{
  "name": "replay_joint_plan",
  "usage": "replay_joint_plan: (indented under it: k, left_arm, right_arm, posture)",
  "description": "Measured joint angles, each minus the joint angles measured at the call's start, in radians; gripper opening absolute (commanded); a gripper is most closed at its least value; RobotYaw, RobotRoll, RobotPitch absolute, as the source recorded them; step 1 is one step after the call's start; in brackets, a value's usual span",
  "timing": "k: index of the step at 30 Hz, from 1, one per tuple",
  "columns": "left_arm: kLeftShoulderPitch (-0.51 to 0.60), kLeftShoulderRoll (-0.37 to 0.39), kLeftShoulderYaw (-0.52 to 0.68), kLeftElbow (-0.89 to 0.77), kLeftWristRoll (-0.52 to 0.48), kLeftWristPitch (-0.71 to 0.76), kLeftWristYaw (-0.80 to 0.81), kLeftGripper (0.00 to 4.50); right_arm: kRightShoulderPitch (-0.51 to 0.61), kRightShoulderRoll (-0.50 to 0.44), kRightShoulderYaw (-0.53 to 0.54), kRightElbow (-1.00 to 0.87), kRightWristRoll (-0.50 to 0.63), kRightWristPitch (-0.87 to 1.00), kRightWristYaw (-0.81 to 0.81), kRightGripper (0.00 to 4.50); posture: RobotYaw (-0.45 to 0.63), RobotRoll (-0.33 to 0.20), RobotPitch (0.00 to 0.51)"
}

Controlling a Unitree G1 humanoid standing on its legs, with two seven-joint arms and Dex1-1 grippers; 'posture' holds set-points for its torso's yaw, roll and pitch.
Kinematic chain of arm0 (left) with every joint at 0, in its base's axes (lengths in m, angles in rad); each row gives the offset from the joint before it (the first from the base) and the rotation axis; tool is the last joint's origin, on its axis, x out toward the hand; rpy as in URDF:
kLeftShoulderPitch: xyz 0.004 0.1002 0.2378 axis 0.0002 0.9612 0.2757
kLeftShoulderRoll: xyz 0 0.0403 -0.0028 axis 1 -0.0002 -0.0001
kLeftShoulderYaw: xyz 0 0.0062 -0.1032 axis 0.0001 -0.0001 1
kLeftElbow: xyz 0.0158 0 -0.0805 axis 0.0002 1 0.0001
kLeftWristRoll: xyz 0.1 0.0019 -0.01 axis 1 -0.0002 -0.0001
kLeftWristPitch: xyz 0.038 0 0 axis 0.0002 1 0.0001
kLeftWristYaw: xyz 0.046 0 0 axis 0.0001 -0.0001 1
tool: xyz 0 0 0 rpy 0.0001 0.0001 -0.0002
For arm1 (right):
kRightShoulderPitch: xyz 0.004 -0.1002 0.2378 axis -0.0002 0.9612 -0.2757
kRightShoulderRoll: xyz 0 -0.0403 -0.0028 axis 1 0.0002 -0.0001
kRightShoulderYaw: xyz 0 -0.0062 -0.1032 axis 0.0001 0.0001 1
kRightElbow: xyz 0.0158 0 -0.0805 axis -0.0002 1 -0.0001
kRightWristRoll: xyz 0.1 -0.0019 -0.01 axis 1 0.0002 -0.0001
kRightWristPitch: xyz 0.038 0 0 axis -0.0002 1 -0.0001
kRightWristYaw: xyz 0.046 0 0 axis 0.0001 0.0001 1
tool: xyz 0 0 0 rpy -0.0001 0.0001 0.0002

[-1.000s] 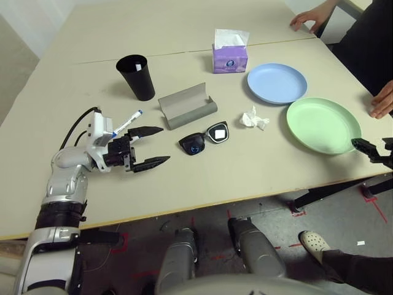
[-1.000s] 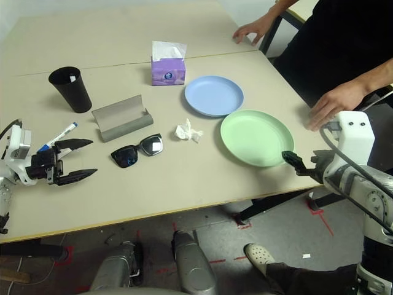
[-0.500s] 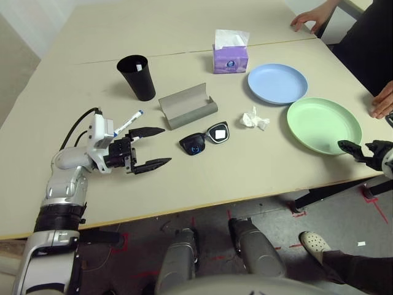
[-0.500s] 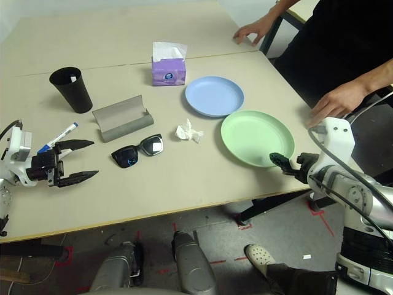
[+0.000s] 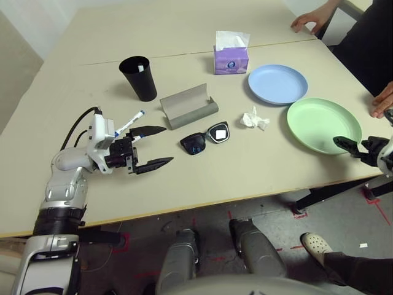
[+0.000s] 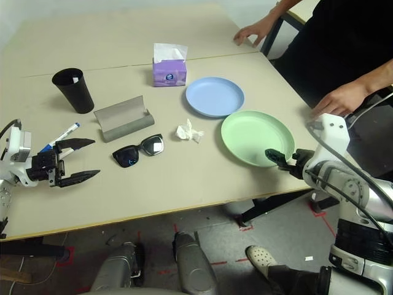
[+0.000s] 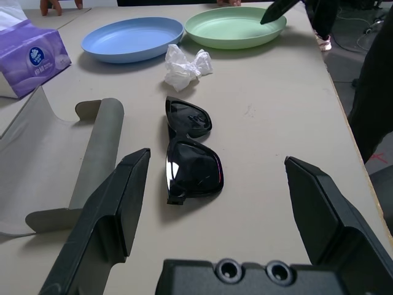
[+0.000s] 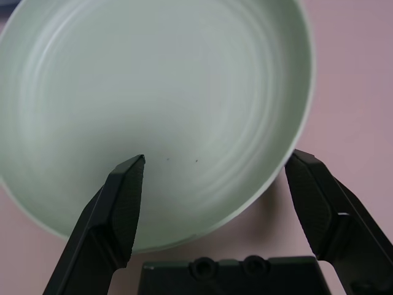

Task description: Organize and tidy the items on the table.

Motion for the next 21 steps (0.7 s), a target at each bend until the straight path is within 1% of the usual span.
replay_joint_plan:
  k: [1,5,7,9,11,12,18,21]
  left_arm:
    - [0.001,0.001,0.003,-0.001,-0.001,0.001,0.002,4.50]
    - [0.004,0.005,0.009,-0.002,-0.005,0.003,0.004,4.50]
    - [0.004,0.006,0.011,-0.002,-0.006,0.006,0.007,4.50]
    - [0.002,0.006,0.011,-0.002,-0.007,0.009,0.011,4.50]
    - [-0.001,0.006,0.011,-0.002,-0.007,0.010,0.012,4.50]
    - [-0.002,0.006,0.011,-0.001,-0.007,0.010,0.012,4.50]
    - [-0.013,0.006,0.011,0.002,-0.007,0.010,0.013,4.50]
    - [-0.014,0.005,0.011,0.011,-0.006,0.009,0.012,4.50]
  right_arm:
    - [0.000,0.003,0.000,0.000,0.000,0.008,0.000,3.90]
    - [0.000,0.004,0.000,-0.007,0.000,0.028,0.007,2.47]
    - [0.000,0.004,0.000,-0.013,0.000,0.032,0.007,1.66]
    - [0.000,0.004,0.000,-0.018,0.001,0.034,0.010,1.02]
    - [-0.002,0.004,-0.004,-0.022,0.005,0.034,0.016,0.26]
    - [-0.009,0.004,-0.010,-0.030,0.013,0.034,0.020,0.01]
    - [-0.025,-0.009,-0.033,-0.065,0.044,0.084,0.037,0.01]
    - [-0.076,-0.013,-0.056,-0.068,0.077,0.157,0.040,0.01]
  posture:
    - [-0.17,0.000,0.155]
    - [-0.17,0.000,0.154]
    - [-0.17,0.000,0.154]
    - [-0.17,0.000,0.152]
    - [-0.17,0.000,0.152]
    - [-0.18,0.000,0.153]
    - [-0.18,0.000,0.154]
    - [-0.19,0.000,0.156]
